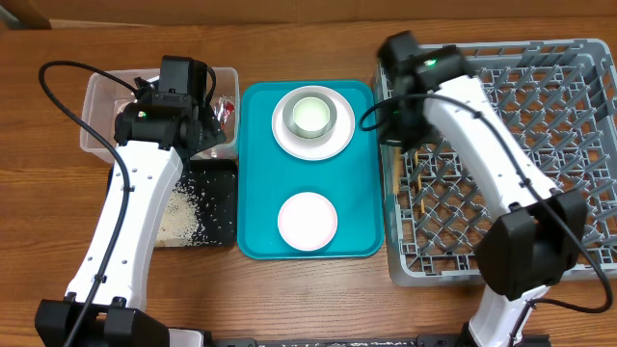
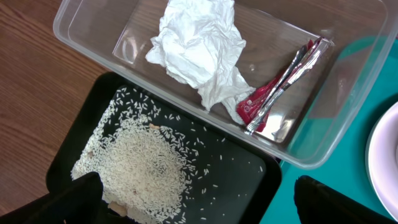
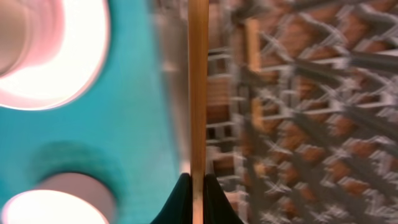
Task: Sort waste into correct bins and load items into the dishwasher
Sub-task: 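Carry the second chopstick into the grey rack and release, then move the right gripper over the white cup on the white plate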
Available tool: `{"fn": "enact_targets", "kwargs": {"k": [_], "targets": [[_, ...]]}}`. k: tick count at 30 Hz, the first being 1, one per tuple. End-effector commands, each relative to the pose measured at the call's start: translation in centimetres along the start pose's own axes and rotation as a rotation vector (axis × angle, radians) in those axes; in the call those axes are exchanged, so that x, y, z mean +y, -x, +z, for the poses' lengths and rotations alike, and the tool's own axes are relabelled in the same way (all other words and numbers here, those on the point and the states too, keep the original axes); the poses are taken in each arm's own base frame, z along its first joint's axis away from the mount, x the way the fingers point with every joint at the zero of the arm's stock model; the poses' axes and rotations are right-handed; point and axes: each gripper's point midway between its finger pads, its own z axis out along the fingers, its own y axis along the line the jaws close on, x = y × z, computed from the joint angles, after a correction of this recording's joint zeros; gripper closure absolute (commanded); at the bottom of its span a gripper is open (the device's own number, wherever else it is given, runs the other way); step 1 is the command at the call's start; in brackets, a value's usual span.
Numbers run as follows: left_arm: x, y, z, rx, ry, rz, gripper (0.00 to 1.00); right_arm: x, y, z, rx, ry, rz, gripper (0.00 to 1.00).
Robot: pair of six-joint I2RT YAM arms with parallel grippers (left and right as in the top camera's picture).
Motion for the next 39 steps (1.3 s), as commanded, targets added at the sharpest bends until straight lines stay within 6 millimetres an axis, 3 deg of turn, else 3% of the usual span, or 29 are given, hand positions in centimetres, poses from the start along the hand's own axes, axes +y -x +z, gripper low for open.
{"fn": "enact_targets", "kwargs": {"k": [1,5,8,28,29,31,33,39], "targets": [[-0.2,0.4,-0.5,-0.015,-0.009,0.011,0.00,-2.8,0.7,-1.3,-0.018,-0.015,-0.065,0.96],[-0.2,0.4,-0.5,-0.015,-0.009,0.011,0.00,-5.5,0.8,-1.2,0.011,-0.029,-0.047,0.95],[-0.2,0.4,-0.5,-0.015,-0.009,0.011,0.00,-6.4,1.0,-1.1,0.018,-0.029,-0.020,0.95],[-0.2,0.4,-0.5,-0.015,-0.009,0.011,0.00,-7.2,-0.5,0.8,0.081,-0.058,-0.049,0.91],[-0.2,0.4,-0.5,-0.015,-0.009,0.011,0.00,-7.2,-0.5,0.8,0.081,-0.059,-0.049,0.89],[-0.2,0.4,-0.5,-0.015,-0.009,0.011,0.00,-7.2,-0.5,0.8,0.081,-0.059,-0.049,0.70],[-0.2,0.4,-0.5,-0.015,-0.009,0.011,0.00,-7.2,-0.6,0.8,0.085,-0.060,-0.049,0.61],[-0.2,0.4,-0.5,-0.015,-0.009,0.011,0.00,-7.2,-0.7,0.8,0.091,-0.059,-0.049,0.56]]}}
